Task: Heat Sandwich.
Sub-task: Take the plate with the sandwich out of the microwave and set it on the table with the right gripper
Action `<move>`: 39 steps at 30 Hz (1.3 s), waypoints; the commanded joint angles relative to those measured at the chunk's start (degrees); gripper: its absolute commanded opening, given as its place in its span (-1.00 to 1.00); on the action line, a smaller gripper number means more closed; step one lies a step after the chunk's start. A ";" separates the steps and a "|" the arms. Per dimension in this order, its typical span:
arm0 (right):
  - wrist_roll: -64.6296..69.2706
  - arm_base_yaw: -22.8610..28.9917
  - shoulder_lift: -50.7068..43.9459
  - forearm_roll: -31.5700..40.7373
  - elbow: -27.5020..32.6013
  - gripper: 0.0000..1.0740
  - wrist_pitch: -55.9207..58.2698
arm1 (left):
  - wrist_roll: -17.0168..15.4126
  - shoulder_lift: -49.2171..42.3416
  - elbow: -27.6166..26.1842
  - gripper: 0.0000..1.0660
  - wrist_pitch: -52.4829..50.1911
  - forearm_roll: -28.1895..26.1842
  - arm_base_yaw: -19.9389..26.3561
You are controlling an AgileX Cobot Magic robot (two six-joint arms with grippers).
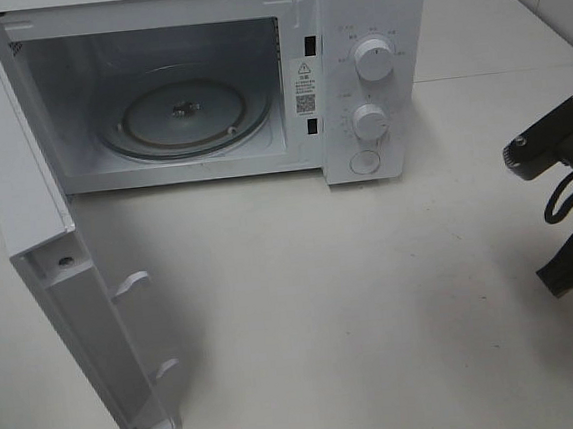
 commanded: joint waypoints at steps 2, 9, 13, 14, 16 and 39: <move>4.18 0.11 4.24 -2.92 -0.29 -1.00 -1.03 | 0.11 -0.92 0.06 0.84 -0.74 -0.46 -0.29; 9.63 0.11 10.31 -5.73 -0.29 -0.99 -3.55 | 0.11 -0.92 0.06 0.84 -0.74 -0.46 -0.29; 11.46 0.11 12.66 -7.22 -0.29 -0.98 -4.87 | 0.11 -0.92 0.06 0.84 -0.74 -0.46 -0.29; 13.01 0.11 14.21 -8.48 -0.29 -0.97 -5.90 | 0.11 -0.92 0.06 0.84 -0.74 -0.46 -0.29; 14.73 0.11 15.53 -9.74 -0.29 -0.97 -6.19 | 0.11 -0.92 0.06 0.84 -0.74 -0.46 -0.29; 27.44 -0.11 27.73 -20.17 -0.29 -0.94 -11.63 | 0.11 -0.92 0.06 0.84 -0.74 -0.46 -0.29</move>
